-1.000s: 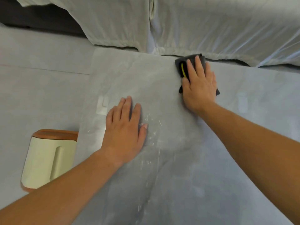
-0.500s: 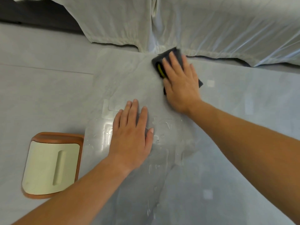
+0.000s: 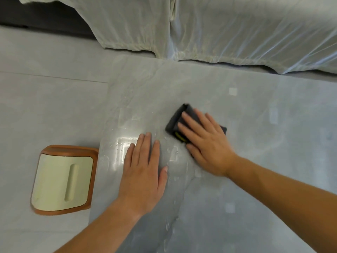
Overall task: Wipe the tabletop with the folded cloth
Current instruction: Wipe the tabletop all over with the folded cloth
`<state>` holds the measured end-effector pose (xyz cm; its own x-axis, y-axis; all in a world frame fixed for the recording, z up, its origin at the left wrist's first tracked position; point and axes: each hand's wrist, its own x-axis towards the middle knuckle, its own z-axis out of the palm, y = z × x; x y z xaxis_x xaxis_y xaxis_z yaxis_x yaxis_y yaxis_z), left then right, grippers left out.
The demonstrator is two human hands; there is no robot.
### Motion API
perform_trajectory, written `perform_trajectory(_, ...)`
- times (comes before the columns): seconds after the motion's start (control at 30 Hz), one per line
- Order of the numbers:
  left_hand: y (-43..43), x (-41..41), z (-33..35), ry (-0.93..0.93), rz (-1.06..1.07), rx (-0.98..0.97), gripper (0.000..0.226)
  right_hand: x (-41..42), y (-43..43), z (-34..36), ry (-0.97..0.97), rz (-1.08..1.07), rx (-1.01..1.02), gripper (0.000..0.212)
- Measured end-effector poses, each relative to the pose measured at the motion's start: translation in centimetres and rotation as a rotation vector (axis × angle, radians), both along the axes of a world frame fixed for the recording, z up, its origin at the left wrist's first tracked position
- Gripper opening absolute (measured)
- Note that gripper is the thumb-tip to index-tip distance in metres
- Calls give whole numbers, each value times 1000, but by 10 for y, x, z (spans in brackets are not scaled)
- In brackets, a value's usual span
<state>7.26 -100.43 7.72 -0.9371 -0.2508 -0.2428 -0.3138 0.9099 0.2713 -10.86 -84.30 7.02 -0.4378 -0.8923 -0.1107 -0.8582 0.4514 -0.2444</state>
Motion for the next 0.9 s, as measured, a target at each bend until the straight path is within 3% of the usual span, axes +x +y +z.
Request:
perform_trajectory(0.1, 2, 0, 0, 0, 4, -5, 67, -9, 23, 0, -9, 121, 15, 54)
perform_trajectory(0.23, 5, 1, -2, -2, 11, -21, 69, -23, 7, -3, -31, -345, -54, 55)
perform_trajectory(0.3, 6, 1, -1, 13, 16, -21, 68, 2, 2, -4, -30, -441, -79, 56)
perform_trajectory(0.5, 12, 14, 7, 29, 54, 8, 64, 72, 63, -3, -30, -12, 11, 54)
perform_trajectory(0.7, 35, 54, 15, 9, 86, 24, 61, 54, 46, -2, -71, -545, -59, 55)
perform_trajectory(0.77, 40, 66, 16, -3, 91, 15, 59, 88, 50, -3, -48, -489, -50, 55)
perform_trajectory(0.9, 42, 84, 15, -48, 82, -19, 60, 140, 89, -2, -47, -92, 15, 56)
